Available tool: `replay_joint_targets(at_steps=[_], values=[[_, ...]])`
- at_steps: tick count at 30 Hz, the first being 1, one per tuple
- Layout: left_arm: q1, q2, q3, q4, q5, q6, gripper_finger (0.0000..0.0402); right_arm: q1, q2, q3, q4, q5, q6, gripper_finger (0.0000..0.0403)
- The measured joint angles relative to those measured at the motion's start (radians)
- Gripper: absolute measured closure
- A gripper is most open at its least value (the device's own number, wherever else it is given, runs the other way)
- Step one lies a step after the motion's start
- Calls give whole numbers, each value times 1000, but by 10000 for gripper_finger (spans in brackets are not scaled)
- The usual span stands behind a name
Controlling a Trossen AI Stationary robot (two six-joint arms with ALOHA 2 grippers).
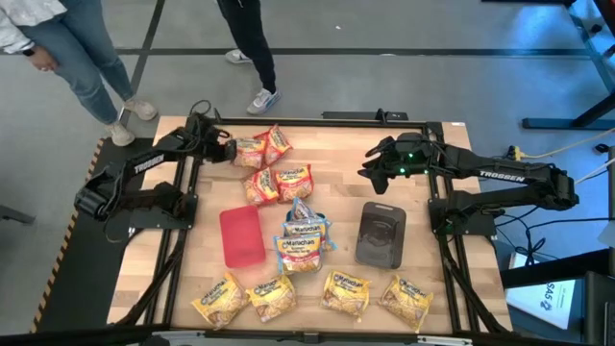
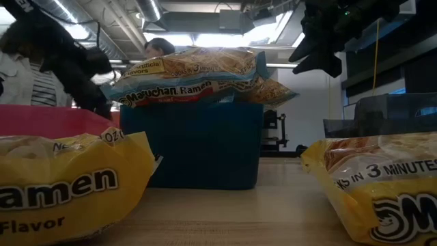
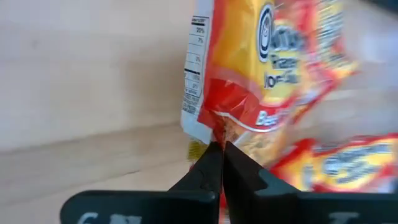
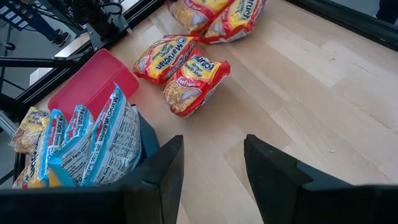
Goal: Sort Maruchan noodles
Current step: Put the red noodle pack into the red bin
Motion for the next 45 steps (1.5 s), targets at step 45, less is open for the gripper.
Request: replay_joint_targets(at_steps=[45], values=[[-750, -699, 124, -259, -240, -165, 401, 0, 1, 0, -3, -52, 26, 238]])
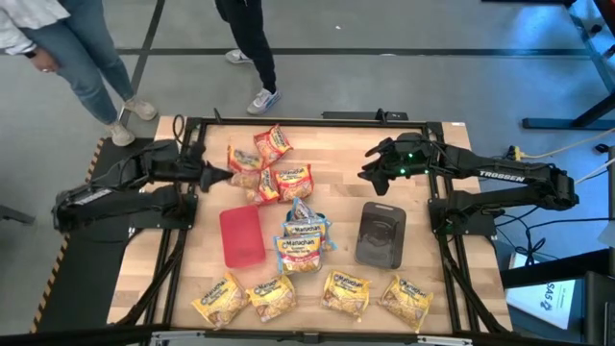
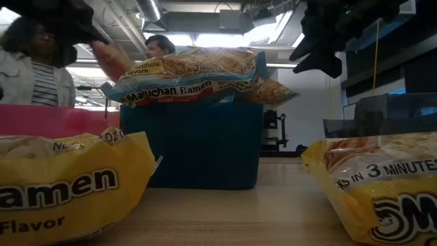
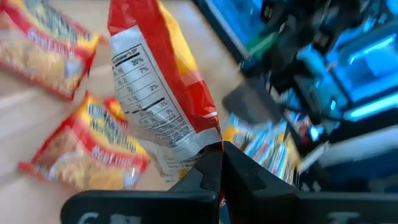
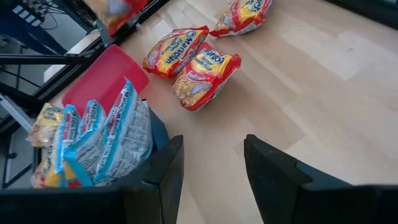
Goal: Sort Maruchan noodles
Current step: Put the red noodle pack into the red bin
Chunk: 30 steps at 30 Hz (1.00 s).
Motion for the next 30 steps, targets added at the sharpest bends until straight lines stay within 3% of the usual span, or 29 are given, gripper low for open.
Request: replay_joint_targets(at_steps=[11, 21, 30], values=[[-246, 3, 0, -104, -91, -28, 401, 0, 0, 0, 0, -27, 8, 238], [-420, 128, 0, -126, -262, -76, 401, 0, 0, 0, 0, -27, 34, 238], [-545, 291, 0, -113, -277, -124, 401, 0, 0, 0, 0, -27, 29, 238]])
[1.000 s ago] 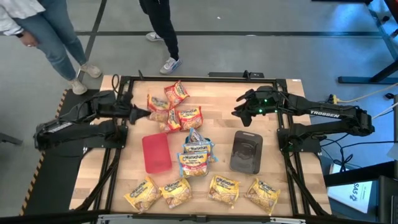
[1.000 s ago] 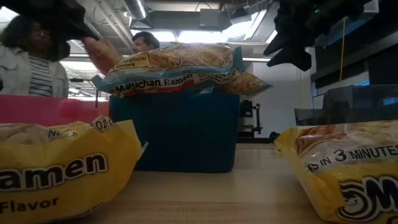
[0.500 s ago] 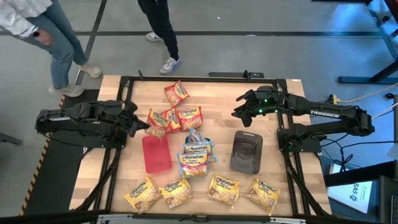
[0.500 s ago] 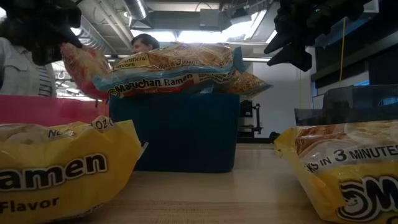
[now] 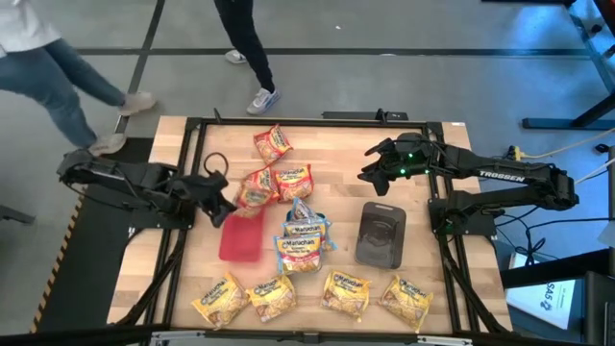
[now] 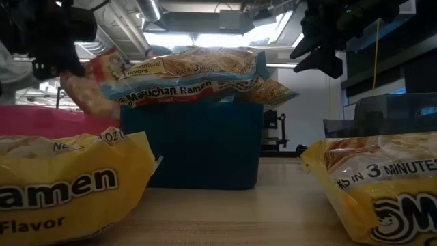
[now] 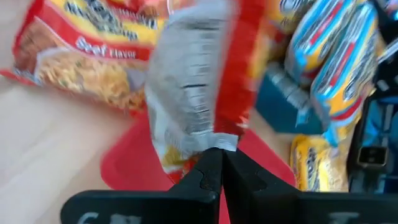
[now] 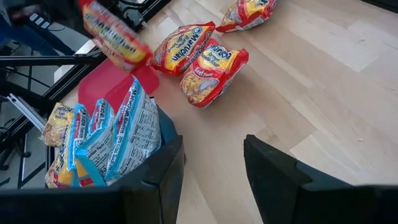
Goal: Sort Maruchan noodles
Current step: Put the red noodle pack into the red bin
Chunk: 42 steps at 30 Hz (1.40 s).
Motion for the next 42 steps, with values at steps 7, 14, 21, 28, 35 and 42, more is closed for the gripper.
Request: replay_joint_targets(at_steps=[7, 14, 21, 28, 35, 42], values=[[-62, 67, 0, -13, -8, -96, 401, 0, 0, 0, 0, 0, -6, 238], [-68, 77, -1, -119, 1, -354, 401, 0, 0, 0, 0, -17, -6, 238], [-68, 77, -1, -135, 6, -385, 401, 0, 0, 0, 0, -19, -11, 238], [-67, 133, -1, -157, 25, -367, 359, 0, 0, 0, 0, -43, -11, 238], [-67, 175, -1, -161, 25, -372, 313, 0, 0, 0, -1, -46, -11, 238], [-66, 154, -1, -163, 98, -402, 297, 0, 0, 0, -1, -80, -30, 238]])
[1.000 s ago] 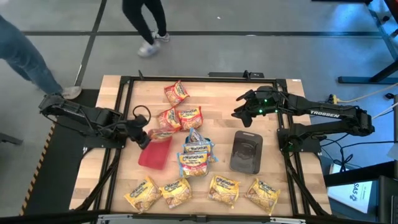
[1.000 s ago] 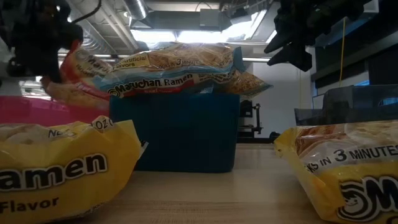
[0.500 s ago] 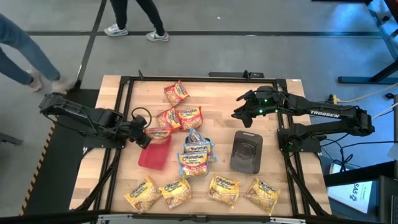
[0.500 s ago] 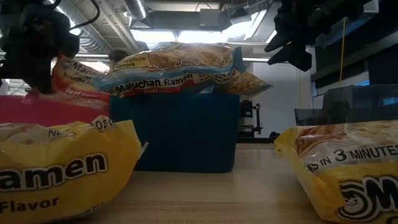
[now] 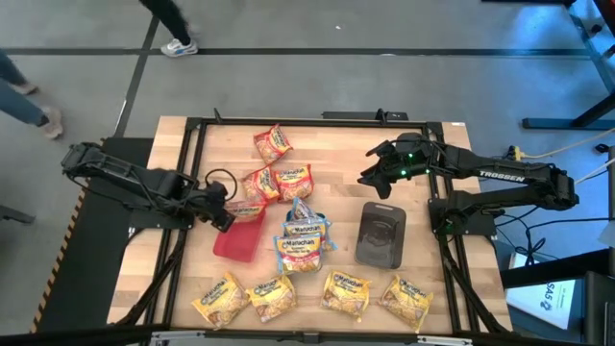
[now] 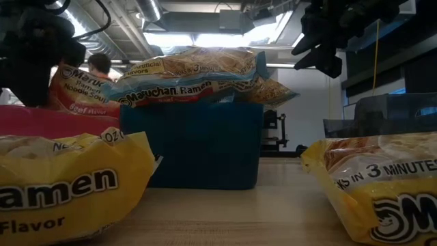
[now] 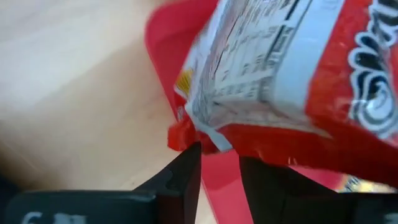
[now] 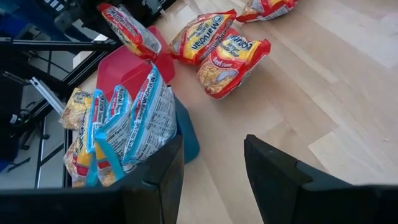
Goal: Sort Maruchan noodles
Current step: Put the red noodle pack into the red bin
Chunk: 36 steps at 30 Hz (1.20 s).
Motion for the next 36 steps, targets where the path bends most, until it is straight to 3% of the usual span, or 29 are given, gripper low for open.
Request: replay_joint_targets(at_steps=[10, 22, 29, 36], values=[[1, -64, 0, 25, -2, -59, 296, 0, 0, 0, 0, 1, -26, 238], [47, 75, 0, 43, -16, -30, 296, 0, 0, 0, 0, 1, -28, 238], [76, 56, 4, 37, -24, -17, 296, 0, 0, 0, -12, -7, -28, 238], [108, -88, 92, 12, -233, 12, 296, 0, 0, 0, -54, -8, -28, 238]])
